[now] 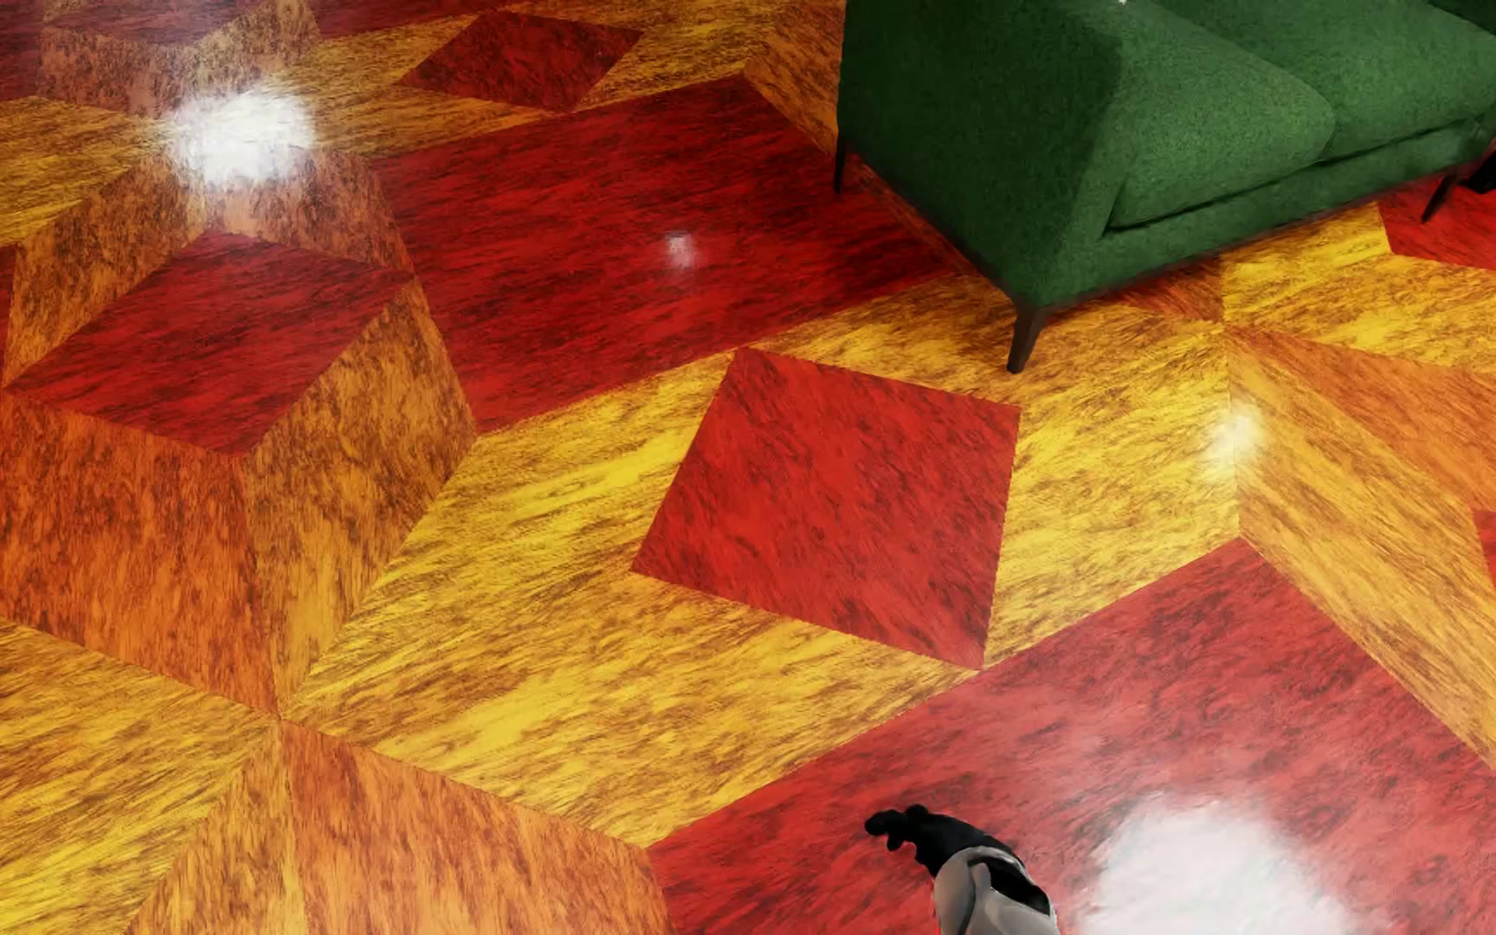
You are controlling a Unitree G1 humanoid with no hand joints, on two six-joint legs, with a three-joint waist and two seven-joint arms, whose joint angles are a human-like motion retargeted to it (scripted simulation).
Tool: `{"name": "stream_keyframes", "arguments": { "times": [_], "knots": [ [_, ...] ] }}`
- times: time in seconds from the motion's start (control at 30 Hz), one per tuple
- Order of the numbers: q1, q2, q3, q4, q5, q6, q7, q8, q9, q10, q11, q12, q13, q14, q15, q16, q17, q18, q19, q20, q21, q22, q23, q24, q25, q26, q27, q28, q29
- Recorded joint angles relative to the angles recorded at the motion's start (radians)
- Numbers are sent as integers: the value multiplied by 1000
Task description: Head to sofa
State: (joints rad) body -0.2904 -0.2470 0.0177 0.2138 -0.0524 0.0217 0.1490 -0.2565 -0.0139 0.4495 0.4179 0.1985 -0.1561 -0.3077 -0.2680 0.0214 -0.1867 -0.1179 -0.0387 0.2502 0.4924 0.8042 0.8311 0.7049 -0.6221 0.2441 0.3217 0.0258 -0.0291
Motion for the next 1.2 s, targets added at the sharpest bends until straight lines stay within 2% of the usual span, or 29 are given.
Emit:
{"name": "stream_keyframes", "arguments": {
  "times": [0.1, 0.17, 0.27, 0.37, 0.4, 0.43, 0.47, 0.5, 0.53, 0.6, 0.63, 0.67, 0.7, 0.73, 0.8, 0.83, 0.87, 0.9, 0.93, 0.97, 1.0, 1.03, 1.07, 1.1, 1.13, 1.17, 1.2],
  "knots": [
    [52, 24, -3, -35, -28, -1, 8, -11, -8, -98, -22, -38, 36, 49, 9, 7, 9, -7, 9, -54, -79, 5, -34, 30, 47, 2, 13, -16, -74],
    [64, 34, -6, -53, -44, -3, 5, -20, -10, -120, -34, -57, 82, 55, 13, 15, 20, -4, 16, -88, -102, -16, -47, 40, 71, -22, 7, -18, -90],
    [50, 39, -8, -62, -54, -2, -9, -30, -12, -91, -33, -73, 140, 38, 12, 2, 30, 9, 23, -92, -45, -44, 2, 12, 61, -31, 15, 13, -43],
    [35, 33, -9, -62, -56, 0, -9, -26, -11, -62, -28, -68, 179, 21, 12, 11, 43, 19, 29, -116, 47, -53, 94, 5, 30, -42, 42, 0, 45],
    [29, 29, -9, -60, -55, 1, -6, -22, -10, -51, -25, -63, 194, 14, 13, 13, 55, 22, 32, -115, 41, -55, 118, 4, 55, -41, 54, -5, 58],
    [22, 24, -10, -57, -54, 1, -2, -15, -8, -39, -23, -64, 211, 7, 14, 12, 79, 26, 35, -114, -17, -52, 122, 5, 126, -36, 83, -8, 37],
    [15, 19, -11, -53, -51, 2, 3, -7, -7, -23, -21, -64, 228, -1, 16, 13, 86, 29, 40, -112, -51, -49, 111, 6, 170, -32, 88, -12, 4],
    [4, 12, -12, -47, -48, 3, 9, 3, -5, 1, -15, -63, 243, -15, 16, 16, 80, 34, 45, -111, -47, -47, 93, 7, 174, -30, 75, -16, -22],
    [-13, 3, -13, -39, -43, 5, 15, 16, -2, 37, -6, -56, 254, -28, 16, 21, 55, 40, 52, -108, -17, -47, 82, 6, 148, -31, 52, -20, -31],
    [-59, -18, -14, -15, -29, 11, 23, 52, 4, 145, 14, -43, 243, -47, 17, 29, 16, 40, 70, -110, 39, -53, 71, 5, 102, -29, 28, -19, -8],
    [-89, -31, -12, -8, -23, 15, 6, 78, 7, 211, 23, -41, 220, -43, 22, 25, -1, 19, 81, -110, 62, -51, 77, 1, 84, -22, 28, -14, 12],
    [-124, -47, -9, -13, -15, 18, -43, 111, 10, 283, 32, -40, 191, -34, 27, 23, -17, -19, 94, -107, 80, -51, 86, -9, 69, -19, 30, -11, 29],
    [-155, -63, -4, -47, -8, 19, -145, 151, 13, 350, 39, -37, 157, -23, 35, 21, -30, -80, 109, -101, 91, -55, 97, -18, 59, -19, 37, 7, 41],
    [-172, -82, -1, -117, -2, 19, -287, 195, 14, 399, 47, -33, 119, -26, 43, 17, -41, -127, 128, -89, 96, -65, 107, -33, 51, -23, 47, 34, 45],
    [-92, -131, 0, -312, 1, 13, -600, 305, 16, 400, 61, -34, 49, -103, 65, 8, -63, -130, 176, -86, 86, -71, 94, -53, 42, -24, 55, 52, 34],
    [-32, -156, 4, -365, 5, 8, -715, 381, 18, 361, 55, -29, 10, -158, 82, 4, -72, -133, 209, -89, 77, -78, 81, -58, 42, -23, 53, 47, 23],
    [-11, -182, 8, -367, 15, 8, -719, 462, 22, 330, 47, -11, -37, -203, 100, 2, -77, -133, 255, -93, 75, -88, 69, -62, 44, -28, 46, 37, 10],
    [-7, -213, 9, -351, 34, 9, -596, 544, 27, 301, 35, 4, -86, -232, 119, -4, -81, -6, 285, -101, 82, -98, 51, -66, 45, -32, 32, 26, 5],
    [-11, -234, 15, -336, 61, 9, -466, 631, 31, 273, 2, 14, -136, -248, 148, -14, -88, 72, 287, -109, 100, -97, 28, -68, 38, -33, 18, 15, 7],
    [-26, -267, 25, -338, 60, 4, -368, 676, 40, 258, -37, 15, -177, -236, 169, -18, -91, 109, 291, -128, 108, -93, -5, -66, 39, -35, 5, 7, -5],
    [-44, -317, 32, -328, 10, -11, -272, 625, 51, 246, -59, 13, -193, -217, 160, -8, -78, 130, 272, -156, 103, -85, -44, -58, 45, -32, -2, -2, -33],
    [-56, -353, 37, -310, -65, -32, -174, 451, 60, 222, -82, 10, -188, -193, 136, 13, -55, 142, 172, -186, 90, -68, -83, -42, 58, -26, -11, -13, -68],
    [-62, -358, 41, -293, -163, -55, -76, 195, 64, 191, -117, 5, -167, -167, 75, 30, -31, 152, 86, -207, 75, -44, -116, -33, 77, -17, -20, -19, -99],
    [-63, -337, 44, -275, -265, -77, 19, -122, 64, 155, -127, 0, -139, -138, 58, 43, -10, 161, 105, -212, 76, -17, -136, -31, 95, 0, -30, -22, -112],
    [-57, -301, 41, -252, -331, -92, 101, -345, 60, 111, -99, -7, -108, -105, 68, 56, 1, 168, 58, -212, 93, 13, -142, -28, 102, 19, -34, -24, -103],
    [-44, -257, 33, -226, -369, -99, 177, -486, 56, 64, -53, -12, -76, -73, 80, 67, 0, 173, 27, -213, 124, 41, -138, -23, 94, 34, -37, -26, -84],
    [-24, -230, 21, -198, -391, -99, 247, -513, 53, 23, 28, -10, -45, -45, 81, 76, -13, 176, -2, -214, 159, 59, -124, -17, 81, 43, -34, -23, -59]
  ]
}}
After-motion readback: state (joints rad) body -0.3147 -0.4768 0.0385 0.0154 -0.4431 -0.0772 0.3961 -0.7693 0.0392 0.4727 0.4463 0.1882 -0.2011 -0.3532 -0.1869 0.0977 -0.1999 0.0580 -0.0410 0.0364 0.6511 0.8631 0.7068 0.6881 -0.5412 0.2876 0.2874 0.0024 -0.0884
